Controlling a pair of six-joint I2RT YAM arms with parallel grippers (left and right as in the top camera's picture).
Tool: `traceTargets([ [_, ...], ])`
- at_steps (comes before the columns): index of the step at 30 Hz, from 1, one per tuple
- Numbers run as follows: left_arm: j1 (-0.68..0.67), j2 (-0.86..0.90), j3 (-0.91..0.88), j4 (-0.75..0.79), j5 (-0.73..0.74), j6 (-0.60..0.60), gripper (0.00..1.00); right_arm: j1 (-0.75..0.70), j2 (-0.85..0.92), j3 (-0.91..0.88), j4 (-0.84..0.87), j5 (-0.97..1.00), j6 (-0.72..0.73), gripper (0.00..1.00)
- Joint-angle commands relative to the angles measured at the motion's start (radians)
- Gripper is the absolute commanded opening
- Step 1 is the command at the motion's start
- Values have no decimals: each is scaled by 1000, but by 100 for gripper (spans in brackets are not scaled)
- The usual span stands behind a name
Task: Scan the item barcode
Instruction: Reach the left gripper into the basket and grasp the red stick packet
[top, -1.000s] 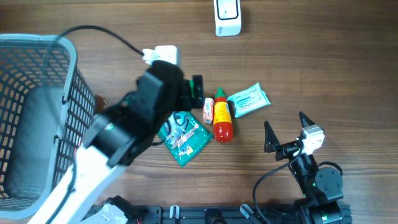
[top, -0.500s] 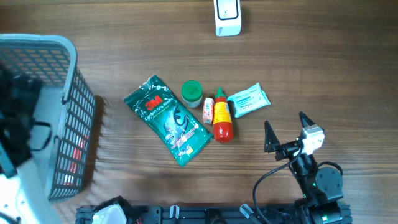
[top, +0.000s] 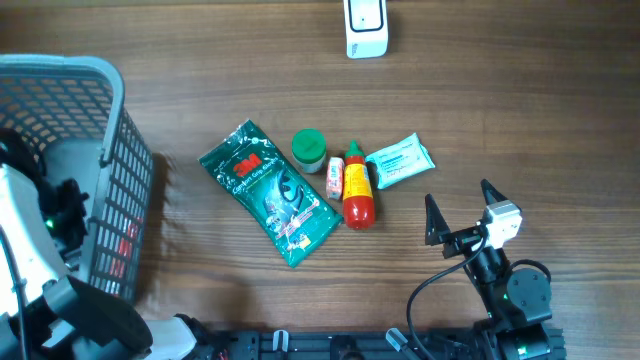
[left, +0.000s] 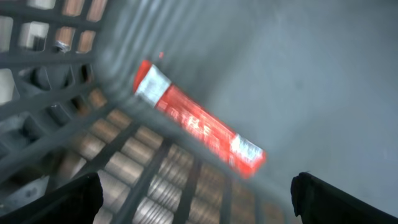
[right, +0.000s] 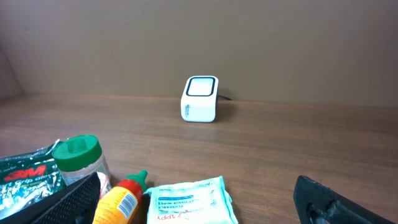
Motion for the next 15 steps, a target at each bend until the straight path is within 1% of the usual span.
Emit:
traceTargets([
  [1,3,4,-201,127,5,-134,100,3,-4,-1,2,-1,-11,100],
  [2,3,4,-283,223,5,-134,100,3,-4,-1,2,-1,-11,100],
  [5,3,4,-391,356,5,-133,100,3,-4,-1,2,-1,-11,100],
  [10,1,4,-432,400,5,-122,100,3,-4,-1,2,-1,-11,100],
  [13,1,4,-501,492,-3,-122,100,3,-4,-1,2,-1,-11,100],
  [15,2,4,-566,575,-81,-122,100,3,-4,-1,2,-1,-11,100],
])
